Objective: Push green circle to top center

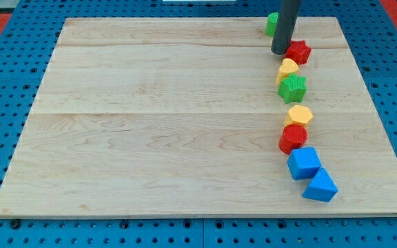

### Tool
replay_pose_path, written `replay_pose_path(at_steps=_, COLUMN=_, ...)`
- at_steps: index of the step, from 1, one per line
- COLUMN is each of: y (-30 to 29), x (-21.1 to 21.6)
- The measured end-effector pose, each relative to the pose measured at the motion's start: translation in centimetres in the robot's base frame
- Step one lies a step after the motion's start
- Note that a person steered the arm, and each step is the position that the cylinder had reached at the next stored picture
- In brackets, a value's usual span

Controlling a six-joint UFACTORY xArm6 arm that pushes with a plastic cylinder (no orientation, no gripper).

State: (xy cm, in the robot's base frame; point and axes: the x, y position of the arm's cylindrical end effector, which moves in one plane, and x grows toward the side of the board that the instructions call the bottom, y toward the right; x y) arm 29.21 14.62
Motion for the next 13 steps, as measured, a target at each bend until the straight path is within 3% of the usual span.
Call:
replay_pose_path(at_steps=6, y=-3.0, x=-1.3)
replay_pose_path(at_steps=8, y=3.3, x=-1.4)
replay_pose_path(at_steps=9, y=4.6, x=-4.7)
replay_pose_path(at_steps=10, y=2.8, x=-7.3)
replay_pose_path(at_steps=11, y=-7.7, x=-7.3)
replay_pose_path(at_steps=12, y=-9.5, x=-7.2)
replay_pose_path(at_steps=13, y=-0.8, x=-8.7)
